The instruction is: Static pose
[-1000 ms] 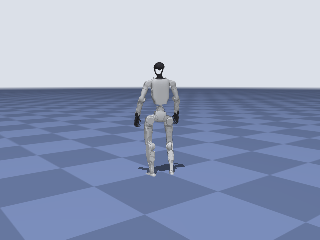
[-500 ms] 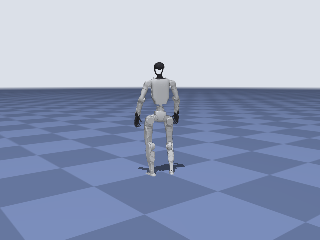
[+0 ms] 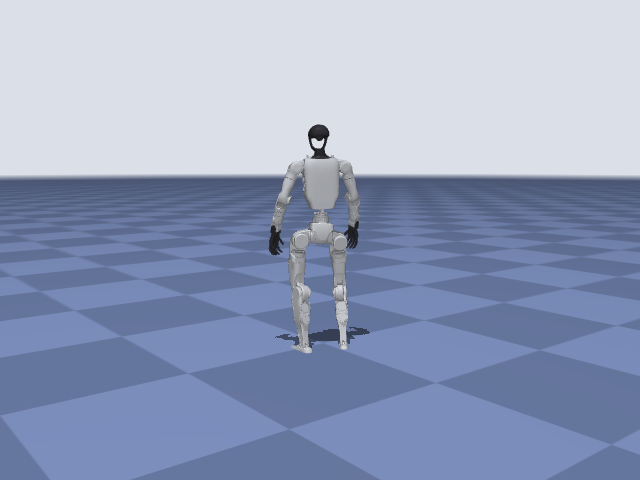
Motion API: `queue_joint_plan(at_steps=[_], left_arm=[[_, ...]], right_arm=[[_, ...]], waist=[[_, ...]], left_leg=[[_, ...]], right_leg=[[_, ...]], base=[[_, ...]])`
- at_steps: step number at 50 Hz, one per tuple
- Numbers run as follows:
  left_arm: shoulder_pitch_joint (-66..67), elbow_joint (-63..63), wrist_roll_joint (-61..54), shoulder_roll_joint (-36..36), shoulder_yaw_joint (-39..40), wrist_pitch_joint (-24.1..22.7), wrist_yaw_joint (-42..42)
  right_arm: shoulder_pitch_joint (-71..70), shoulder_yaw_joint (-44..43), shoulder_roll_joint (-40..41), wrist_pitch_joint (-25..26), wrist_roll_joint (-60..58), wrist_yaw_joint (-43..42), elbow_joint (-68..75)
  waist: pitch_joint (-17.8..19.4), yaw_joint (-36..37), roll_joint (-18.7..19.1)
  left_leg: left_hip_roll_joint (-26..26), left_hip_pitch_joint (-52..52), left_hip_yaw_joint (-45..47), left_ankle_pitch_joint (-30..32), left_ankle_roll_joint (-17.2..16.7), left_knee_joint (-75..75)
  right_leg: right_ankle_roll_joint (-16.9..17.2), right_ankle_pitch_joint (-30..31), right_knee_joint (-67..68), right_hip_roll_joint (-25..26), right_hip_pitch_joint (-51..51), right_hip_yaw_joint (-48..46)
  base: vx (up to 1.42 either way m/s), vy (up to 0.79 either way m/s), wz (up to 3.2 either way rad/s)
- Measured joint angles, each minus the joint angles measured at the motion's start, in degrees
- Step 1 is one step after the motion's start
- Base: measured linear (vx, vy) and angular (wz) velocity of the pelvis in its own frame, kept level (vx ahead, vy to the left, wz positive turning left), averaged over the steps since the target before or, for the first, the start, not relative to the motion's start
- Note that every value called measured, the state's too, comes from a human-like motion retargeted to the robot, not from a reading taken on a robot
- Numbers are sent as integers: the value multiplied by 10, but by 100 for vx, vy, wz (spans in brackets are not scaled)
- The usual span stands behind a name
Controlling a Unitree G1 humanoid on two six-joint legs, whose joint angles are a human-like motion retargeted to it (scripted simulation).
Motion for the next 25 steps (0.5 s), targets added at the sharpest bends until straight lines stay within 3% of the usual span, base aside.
queue_joint_plan(at_steps=[25], left_arm=[[4,8,-3,-2,4,1,1]], right_arm=[[-8,1,5,1,-6,-2,6]], waist=[[-8,-3,-4]], left_leg=[[-3,-1,6,8,3,-9]], right_leg=[[5,5,-9,0,-5,4]], base=[[0,0,0]])
